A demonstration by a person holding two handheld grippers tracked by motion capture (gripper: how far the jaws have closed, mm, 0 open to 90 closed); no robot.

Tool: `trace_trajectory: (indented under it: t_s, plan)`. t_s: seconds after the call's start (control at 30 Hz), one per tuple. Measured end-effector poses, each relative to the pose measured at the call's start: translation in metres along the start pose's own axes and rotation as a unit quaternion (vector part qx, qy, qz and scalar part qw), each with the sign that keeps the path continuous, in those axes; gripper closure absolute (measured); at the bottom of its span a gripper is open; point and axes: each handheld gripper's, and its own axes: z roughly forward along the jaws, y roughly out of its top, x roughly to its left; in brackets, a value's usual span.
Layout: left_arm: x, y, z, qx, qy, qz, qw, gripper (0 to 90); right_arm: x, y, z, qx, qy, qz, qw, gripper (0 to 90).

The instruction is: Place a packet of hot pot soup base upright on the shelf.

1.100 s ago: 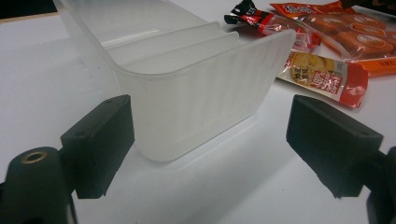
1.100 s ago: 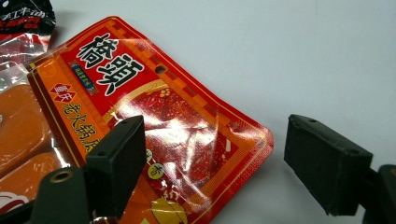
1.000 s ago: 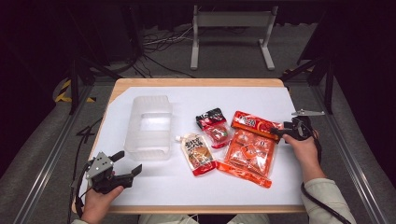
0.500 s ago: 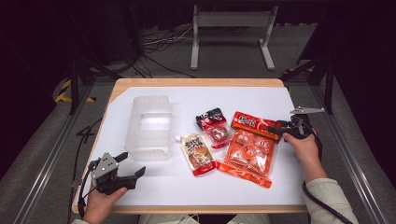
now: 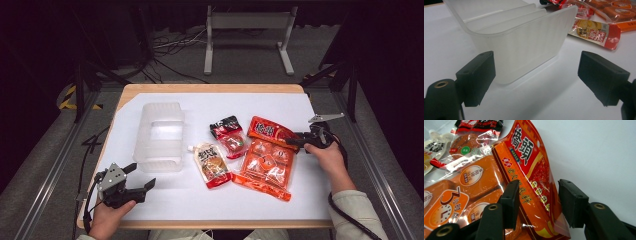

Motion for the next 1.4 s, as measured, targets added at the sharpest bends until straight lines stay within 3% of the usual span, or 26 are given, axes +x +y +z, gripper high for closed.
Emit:
trace_trajectory:
  t_s: [0.2,0.3,0.47,0.6,0.77,0.9,1.1,1.4]
  plan:
    - [0.000,0.000,-0.003,-0.005,0.002,0.010,0.9999,17.4,-0.009,-0.003,0.005,0.001,0.003,0.020,0.9998,60.1]
    - [0.000,0.002,-0.007,-0.009,-0.001,0.006,0.9999,19.8,-0.011,-0.007,0.014,0.026,-0.008,0.022,0.9994,61.7]
    - [0.000,0.003,-0.011,-0.013,0.003,0.006,0.9999,20.9,-0.016,-0.011,0.013,0.010,-0.016,0.032,0.9993,75.1]
    - [-0.002,0.007,-0.018,-0.030,0.016,0.015,0.9993,19.4,-0.016,-0.014,0.013,-0.002,-0.013,0.028,0.9995,79.0]
    - [0.000,0.008,-0.025,-0.035,0.023,0.017,0.9990,20.5,-0.019,-0.018,0.011,-0.019,0.012,0.039,0.9990,89.8]
    - [0.000,0.010,-0.027,-0.035,0.025,0.015,0.9990,21.0,-0.015,-0.017,0.010,-0.024,-0.001,0.029,0.9993,90.0]
    - [-0.005,0.012,-0.026,-0.023,0.008,0.018,0.9995,20.8,-0.007,-0.013,0.005,-0.028,-0.021,0.018,0.9992,90.0]
    - [-0.020,0.020,-0.028,-0.021,-0.026,0.026,0.9991,21.0,-0.002,-0.007,-0.016,-0.056,-0.016,0.012,0.9982,90.0]
